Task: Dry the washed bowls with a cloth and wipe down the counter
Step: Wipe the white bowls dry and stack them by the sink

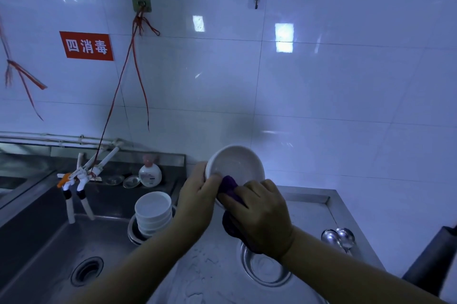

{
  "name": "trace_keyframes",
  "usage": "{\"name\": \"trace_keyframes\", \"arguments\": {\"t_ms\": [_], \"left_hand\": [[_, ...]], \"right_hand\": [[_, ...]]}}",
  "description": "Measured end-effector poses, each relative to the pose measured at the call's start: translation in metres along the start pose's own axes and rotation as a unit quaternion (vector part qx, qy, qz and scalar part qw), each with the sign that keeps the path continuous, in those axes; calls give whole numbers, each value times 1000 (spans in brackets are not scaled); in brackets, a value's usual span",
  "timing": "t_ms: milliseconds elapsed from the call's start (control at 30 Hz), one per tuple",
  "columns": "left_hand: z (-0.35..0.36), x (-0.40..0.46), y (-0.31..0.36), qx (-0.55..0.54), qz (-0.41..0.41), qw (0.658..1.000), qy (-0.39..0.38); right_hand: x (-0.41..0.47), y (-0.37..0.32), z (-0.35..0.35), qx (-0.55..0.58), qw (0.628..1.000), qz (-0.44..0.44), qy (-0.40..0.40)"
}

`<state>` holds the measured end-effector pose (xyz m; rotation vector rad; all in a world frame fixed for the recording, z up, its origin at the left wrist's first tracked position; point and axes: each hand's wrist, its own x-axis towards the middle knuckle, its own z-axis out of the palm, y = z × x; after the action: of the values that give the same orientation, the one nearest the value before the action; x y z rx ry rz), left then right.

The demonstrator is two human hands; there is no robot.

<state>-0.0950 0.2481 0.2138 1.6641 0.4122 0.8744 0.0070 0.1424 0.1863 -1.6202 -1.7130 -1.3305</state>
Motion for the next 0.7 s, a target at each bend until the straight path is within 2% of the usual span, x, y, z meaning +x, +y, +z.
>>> {"name": "trace_keyframes", "arguments": {"t_ms": [67, 200, 333, 400, 500, 533, 600, 667, 700], "left_hand": [[-4, 2, 2, 36, 4, 999, -25], [-12, 12, 11, 94, 3, 992, -87], [-29, 28, 25, 178, -40, 955, -235], [-37, 33, 28, 179, -79, 939, -282], [-38, 35, 28, 189, -105, 933, -287], [-37, 34, 24, 242, -77, 927, -275], [-38, 29, 18, 392, 19, 894, -215], [-41, 15, 20, 494, 158, 839, -165], [-43, 9, 20, 535, 234, 795, -163]], "right_hand": [[-7, 4, 2, 8, 1000, -24, 3], [-14, 21, 1, 18, 992, -125, 18], [-14, 39, -4, 30, 974, -224, 3], [-10, 43, -5, 42, 970, -238, -10], [-5, 48, -3, 60, 972, -223, -50], [-5, 51, -3, 61, 971, -217, -78], [-8, 57, -3, 64, 969, -196, -133], [-11, 63, -5, 80, 966, -174, -174], [-12, 65, -6, 86, 964, -171, -187]]}}
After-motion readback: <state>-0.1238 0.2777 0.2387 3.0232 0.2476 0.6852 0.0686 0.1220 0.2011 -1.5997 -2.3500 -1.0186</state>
